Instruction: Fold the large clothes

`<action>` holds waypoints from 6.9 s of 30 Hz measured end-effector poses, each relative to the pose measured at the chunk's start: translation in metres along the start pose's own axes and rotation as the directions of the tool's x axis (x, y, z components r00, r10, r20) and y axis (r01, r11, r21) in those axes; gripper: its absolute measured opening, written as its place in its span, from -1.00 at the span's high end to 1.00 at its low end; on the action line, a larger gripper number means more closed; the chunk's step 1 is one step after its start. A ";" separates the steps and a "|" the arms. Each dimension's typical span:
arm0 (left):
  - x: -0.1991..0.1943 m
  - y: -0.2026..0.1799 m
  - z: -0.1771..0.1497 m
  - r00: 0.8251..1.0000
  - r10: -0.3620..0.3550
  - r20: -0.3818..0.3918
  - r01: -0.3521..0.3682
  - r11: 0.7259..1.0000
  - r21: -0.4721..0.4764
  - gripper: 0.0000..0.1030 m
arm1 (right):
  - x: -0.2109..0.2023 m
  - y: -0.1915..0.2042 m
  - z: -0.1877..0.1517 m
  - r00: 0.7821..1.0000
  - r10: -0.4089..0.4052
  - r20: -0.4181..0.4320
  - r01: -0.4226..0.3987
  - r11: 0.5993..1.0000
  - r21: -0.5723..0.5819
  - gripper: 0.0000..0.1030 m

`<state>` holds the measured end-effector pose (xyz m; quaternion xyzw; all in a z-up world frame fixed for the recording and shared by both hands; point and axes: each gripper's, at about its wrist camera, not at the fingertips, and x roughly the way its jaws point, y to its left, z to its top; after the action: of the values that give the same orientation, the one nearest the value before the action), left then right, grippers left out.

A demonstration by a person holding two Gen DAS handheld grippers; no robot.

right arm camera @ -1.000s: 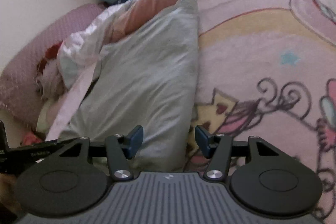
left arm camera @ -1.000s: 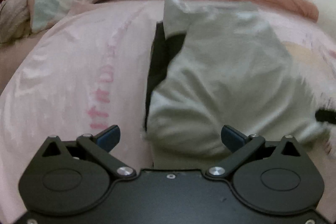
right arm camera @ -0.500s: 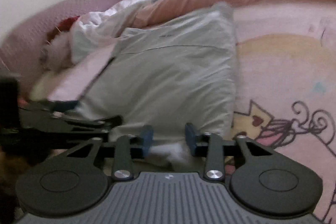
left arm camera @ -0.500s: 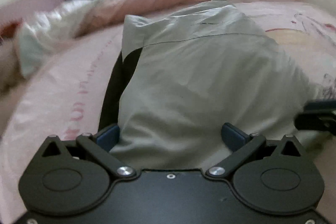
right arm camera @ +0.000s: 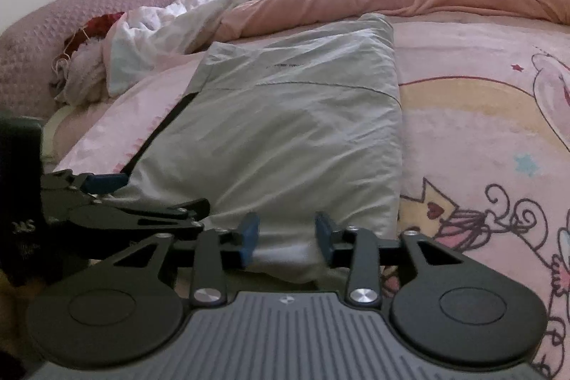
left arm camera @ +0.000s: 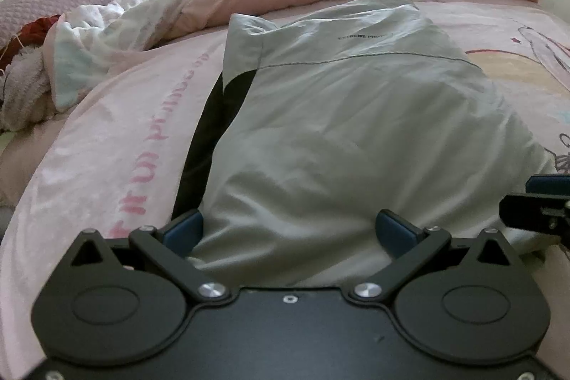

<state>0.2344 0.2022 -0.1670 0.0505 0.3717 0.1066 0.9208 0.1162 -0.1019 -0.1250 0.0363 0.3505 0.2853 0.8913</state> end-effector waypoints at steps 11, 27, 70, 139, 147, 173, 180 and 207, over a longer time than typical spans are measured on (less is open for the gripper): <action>-0.022 0.038 0.003 0.987 -0.156 0.023 0.158 0.982 -0.108 -1.00 | -0.003 0.022 -0.002 0.999 -0.035 0.006 0.035 0.990 -0.137 0.01; -0.017 0.096 0.002 0.982 -0.165 0.092 0.181 0.962 -0.203 -1.00 | -0.008 -0.040 0.012 0.995 -0.047 0.084 0.041 0.997 0.071 -0.38; 0.112 0.148 0.068 0.774 -0.632 0.017 0.582 0.701 -0.412 0.25 | 0.113 -0.144 0.077 0.901 0.433 -0.027 -0.379 0.817 0.435 -0.22; -0.009 -0.121 0.049 0.830 -0.271 0.488 0.373 0.919 -0.124 -1.00 | -0.036 -0.215 0.029 0.858 -0.318 0.403 0.236 0.941 0.241 -0.06; 0.003 -0.094 0.035 0.882 -0.274 0.383 0.386 0.886 -0.258 -1.00 | -0.059 -0.176 0.031 0.880 -0.355 0.317 0.328 0.935 0.134 -0.16; -0.100 -0.099 -0.031 0.957 -0.287 0.029 0.284 0.956 0.078 -1.00 | -0.137 -0.124 -0.041 0.909 -0.414 0.045 0.408 0.907 0.106 -0.73; -0.141 -0.108 -0.031 0.941 -0.330 0.074 0.313 0.933 0.178 -1.00 | -0.155 -0.121 -0.047 0.900 -0.437 -0.011 0.434 0.889 0.145 -0.71; -0.151 -0.115 -0.034 0.957 -0.286 0.053 0.276 0.950 0.145 -1.00 | -0.171 -0.107 -0.059 0.885 -0.466 -0.008 0.461 0.874 0.153 -0.71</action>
<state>0.1231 0.0553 -0.1092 0.0634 0.3475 -0.0529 0.9340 0.0283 -0.2910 -0.0946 0.0225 0.3564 0.0358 0.9334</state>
